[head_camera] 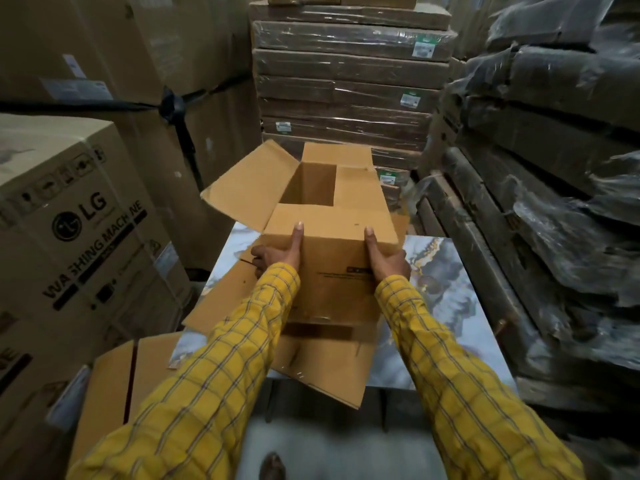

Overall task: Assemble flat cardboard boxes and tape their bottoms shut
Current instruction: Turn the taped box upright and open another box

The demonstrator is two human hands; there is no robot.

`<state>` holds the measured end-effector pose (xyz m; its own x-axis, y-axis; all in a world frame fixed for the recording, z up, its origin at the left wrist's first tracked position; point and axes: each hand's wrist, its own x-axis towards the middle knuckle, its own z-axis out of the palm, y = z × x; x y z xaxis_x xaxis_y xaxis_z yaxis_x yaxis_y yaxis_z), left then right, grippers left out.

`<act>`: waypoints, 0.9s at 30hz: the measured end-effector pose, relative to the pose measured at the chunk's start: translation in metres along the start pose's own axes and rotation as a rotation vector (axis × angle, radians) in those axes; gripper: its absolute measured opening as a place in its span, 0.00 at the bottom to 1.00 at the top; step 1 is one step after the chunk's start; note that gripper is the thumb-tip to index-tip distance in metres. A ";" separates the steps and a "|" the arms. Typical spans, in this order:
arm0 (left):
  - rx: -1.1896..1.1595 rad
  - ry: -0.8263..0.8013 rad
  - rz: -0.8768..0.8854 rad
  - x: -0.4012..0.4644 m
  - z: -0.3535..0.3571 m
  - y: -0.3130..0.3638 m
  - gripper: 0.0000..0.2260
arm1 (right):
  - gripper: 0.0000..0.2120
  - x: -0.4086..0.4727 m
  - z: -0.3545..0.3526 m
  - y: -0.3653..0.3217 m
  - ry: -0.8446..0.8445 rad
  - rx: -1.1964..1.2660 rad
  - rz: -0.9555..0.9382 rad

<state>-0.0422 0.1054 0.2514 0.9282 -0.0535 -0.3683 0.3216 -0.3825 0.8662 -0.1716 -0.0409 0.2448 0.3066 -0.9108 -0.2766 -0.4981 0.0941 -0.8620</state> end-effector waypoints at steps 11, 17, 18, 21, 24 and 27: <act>0.149 -0.187 -0.012 0.003 -0.015 -0.082 0.63 | 0.42 -0.020 0.015 0.089 -0.091 0.009 -0.034; 0.676 -0.460 -0.044 0.022 -0.039 -0.052 0.53 | 0.39 -0.001 0.004 0.071 -0.068 -0.014 -0.092; 0.747 -0.535 -0.056 0.026 -0.046 -0.045 0.52 | 0.41 0.005 0.004 0.064 -0.046 -0.018 -0.110; 0.695 -0.817 0.151 0.040 -0.055 -0.020 0.42 | 0.47 0.026 0.008 0.033 0.046 -0.093 -0.221; 0.624 -0.723 0.680 0.057 -0.043 0.009 0.24 | 0.48 0.050 0.025 -0.007 0.080 -0.319 -0.333; 0.699 -0.435 1.015 0.096 -0.019 0.031 0.19 | 0.50 0.071 0.054 -0.043 -0.011 -0.566 -0.301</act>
<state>0.0606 0.1063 0.2492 0.5198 -0.8412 0.1493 -0.7686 -0.3841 0.5115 -0.0842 -0.0878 0.2392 0.5063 -0.8599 -0.0643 -0.7395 -0.3946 -0.5454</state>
